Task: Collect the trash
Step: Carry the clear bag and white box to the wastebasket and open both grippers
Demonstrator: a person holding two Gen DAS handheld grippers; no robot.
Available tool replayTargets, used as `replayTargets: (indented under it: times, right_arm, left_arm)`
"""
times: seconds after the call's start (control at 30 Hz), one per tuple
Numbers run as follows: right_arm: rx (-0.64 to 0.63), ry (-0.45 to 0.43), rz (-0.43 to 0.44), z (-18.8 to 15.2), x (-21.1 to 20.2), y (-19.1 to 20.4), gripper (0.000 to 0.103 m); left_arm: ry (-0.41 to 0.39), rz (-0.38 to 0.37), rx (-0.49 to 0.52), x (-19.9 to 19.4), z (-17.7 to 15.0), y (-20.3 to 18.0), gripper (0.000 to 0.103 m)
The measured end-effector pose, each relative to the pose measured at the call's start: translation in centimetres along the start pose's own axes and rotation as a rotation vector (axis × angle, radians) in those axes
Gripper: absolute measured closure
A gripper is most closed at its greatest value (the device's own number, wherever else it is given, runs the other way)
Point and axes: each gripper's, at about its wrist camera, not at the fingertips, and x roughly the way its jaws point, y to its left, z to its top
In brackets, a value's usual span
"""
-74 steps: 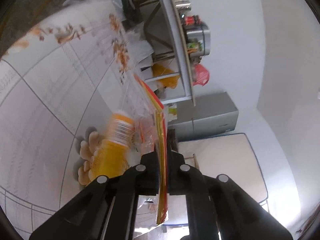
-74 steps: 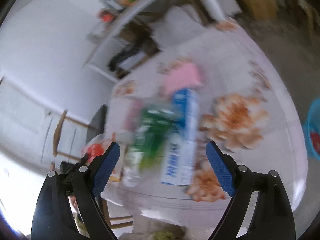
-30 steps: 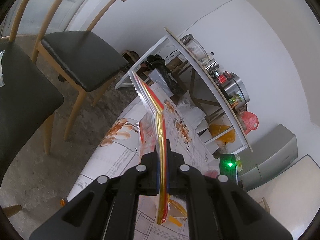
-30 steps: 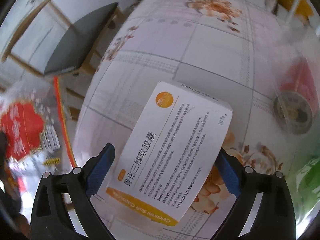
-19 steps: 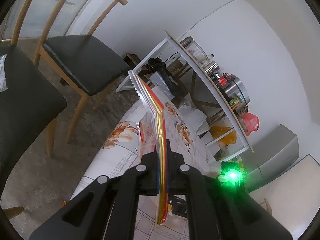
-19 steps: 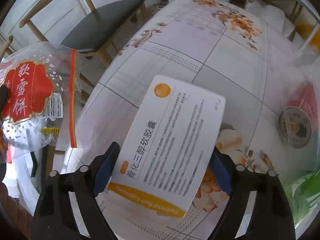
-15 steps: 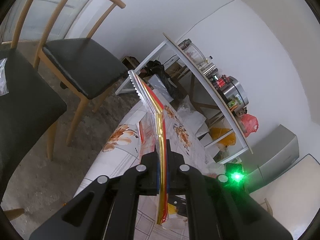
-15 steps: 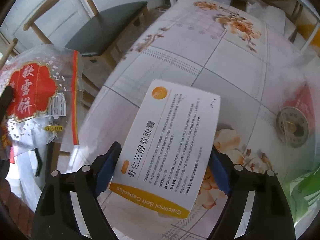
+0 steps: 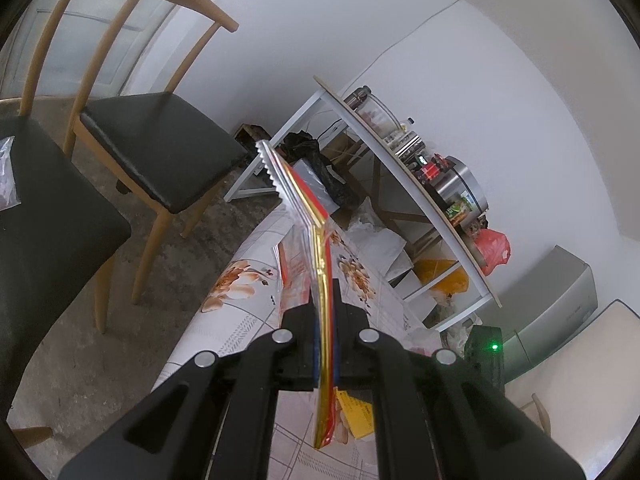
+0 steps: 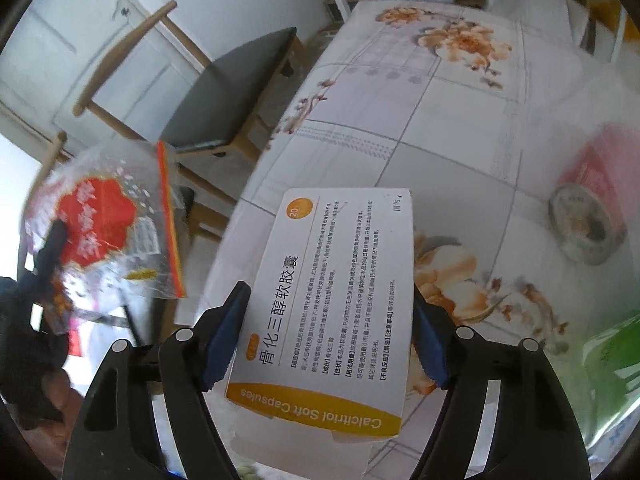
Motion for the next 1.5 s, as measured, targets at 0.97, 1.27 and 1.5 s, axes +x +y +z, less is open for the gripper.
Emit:
replayTargets:
  times: [0.97,1.27,1.5]
  right_arm:
    - [0.347,-0.578,0.285,-12.6,-28.7,-14.8,0.032]
    - [0.678,-0.914,0.071,-29.1,-39.2,-23.2,0.032]
    - [0.986,-1.062,-0.039,-42.8,-41.1,-28.3,0.032]
  left_arm:
    - [0.217,-0.559,0.354,1.0,-3.6,-21.9,0.100]
    - [0.597,-0.844,0.512,4.9,-14.5,-35.0,0.100]
    - [0.907,-0.948,0.652,6.7,-26.9,-44.1,0.099]
